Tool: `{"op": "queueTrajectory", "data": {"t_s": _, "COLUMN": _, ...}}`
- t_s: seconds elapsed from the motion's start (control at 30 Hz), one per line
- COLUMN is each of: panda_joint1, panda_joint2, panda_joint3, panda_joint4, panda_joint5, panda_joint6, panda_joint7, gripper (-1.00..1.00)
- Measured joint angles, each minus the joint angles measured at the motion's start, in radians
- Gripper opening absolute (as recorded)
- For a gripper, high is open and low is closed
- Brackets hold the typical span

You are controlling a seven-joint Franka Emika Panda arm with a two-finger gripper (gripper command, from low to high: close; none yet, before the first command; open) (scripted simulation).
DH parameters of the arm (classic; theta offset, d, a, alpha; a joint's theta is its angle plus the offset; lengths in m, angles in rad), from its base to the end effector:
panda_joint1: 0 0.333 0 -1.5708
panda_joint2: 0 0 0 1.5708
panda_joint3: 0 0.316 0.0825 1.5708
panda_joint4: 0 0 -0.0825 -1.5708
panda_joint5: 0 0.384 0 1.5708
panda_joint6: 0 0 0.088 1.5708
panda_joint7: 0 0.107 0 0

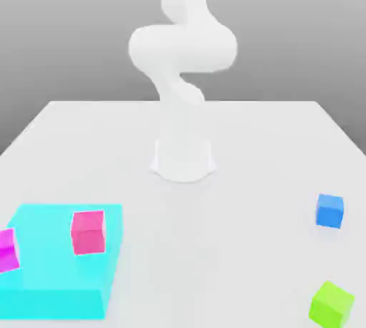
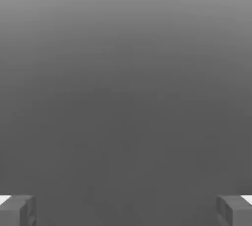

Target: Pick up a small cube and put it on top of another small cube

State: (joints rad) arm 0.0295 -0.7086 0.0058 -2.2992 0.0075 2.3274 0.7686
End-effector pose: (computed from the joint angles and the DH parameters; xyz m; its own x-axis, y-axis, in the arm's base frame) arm 0.3794 0.0143 0.6814 0.5556 -0.6786 0.4804 -0.4903 -0.7341 -0.4697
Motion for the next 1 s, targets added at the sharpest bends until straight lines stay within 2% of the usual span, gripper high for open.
{"op": "queueTrajectory", "data": {"t_s": 0.53, "panda_joint1": 0.155, "panda_joint2": 0.586, "panda_joint3": 0.086, "panda_joint4": 0.006, "panda_joint5": 0.013, "panda_joint6": 0.176, "panda_joint7": -0.176, "gripper": 0.00}}
{"op": "queueTrajectory", "data": {"t_s": 1.0, "panda_joint1": 0.299, "panda_joint2": 1.098, "panda_joint3": 0.126, "panda_joint4": 0.019, "panda_joint5": -0.118, "panda_joint6": 0.344, "panda_joint7": -0.218, "gripper": 0.00}}
